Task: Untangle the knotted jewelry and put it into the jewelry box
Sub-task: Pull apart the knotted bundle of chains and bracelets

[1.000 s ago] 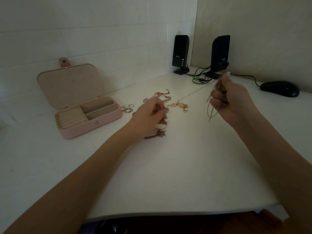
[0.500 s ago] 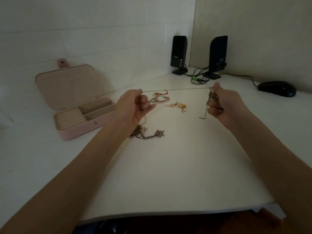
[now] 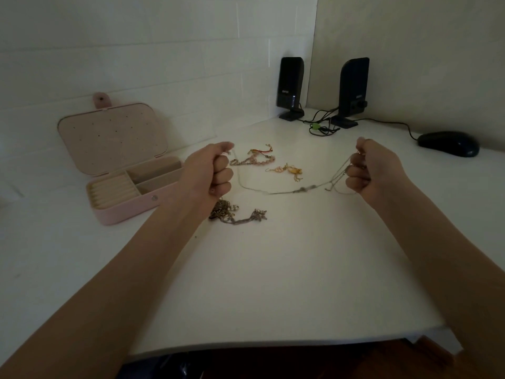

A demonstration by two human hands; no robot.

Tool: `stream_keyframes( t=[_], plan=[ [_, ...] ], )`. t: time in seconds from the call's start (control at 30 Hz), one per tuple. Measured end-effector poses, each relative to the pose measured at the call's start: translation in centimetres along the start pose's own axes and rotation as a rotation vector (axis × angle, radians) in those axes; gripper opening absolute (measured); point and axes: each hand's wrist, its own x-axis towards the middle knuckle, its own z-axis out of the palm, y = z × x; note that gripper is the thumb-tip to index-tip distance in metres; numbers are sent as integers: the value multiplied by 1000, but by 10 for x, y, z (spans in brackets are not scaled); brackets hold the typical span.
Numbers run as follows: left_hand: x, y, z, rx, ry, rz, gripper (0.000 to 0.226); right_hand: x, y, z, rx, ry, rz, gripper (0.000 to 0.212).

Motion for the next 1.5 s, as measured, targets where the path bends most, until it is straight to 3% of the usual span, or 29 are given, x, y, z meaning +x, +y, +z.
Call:
stream_keyframes(
  t=[0.2, 0.33, 0.43, 0.57, 0.63, 0.73, 0.8, 0.93, 1.1, 1.5],
  plan=[
    [6, 0, -10, -96, 289, 21, 30, -1, -5, -5, 41, 213, -47, 27],
    [6, -1, -6, 41, 350, 95, 34, -2, -10, -11, 43, 304, -120, 23],
    [3, -5, 3, 102, 281, 175, 24, -6, -8, -5, -63, 143, -154, 22],
    [-1, -3, 7, -169, 90, 45, 33, -10, -3, 3, -137, -143, -45, 52],
    [-4, -5, 5, 161, 102, 108, 40, -9, -3, 3, -127, -210, -4, 66],
    [-9, -14, 1, 982, 116, 442, 33, -6, -4, 0, 23, -234, 12, 72],
    [-13, -14, 1, 1204, 9, 477, 30, -4, -7, -3, 165, -208, 9, 71],
    [-12, -7, -2, 1415, -119, 390, 26, -2, -13, -13, 356, -48, -11, 63],
    [-8, -2, -7, 1523, -122, 387, 24, -2, -16, -20, 459, 142, -90, 55],
    [-1, -3, -13, 1729, -33, 361, 22, -1, -25, -34, 557, 239, -199, 57]
  ],
)
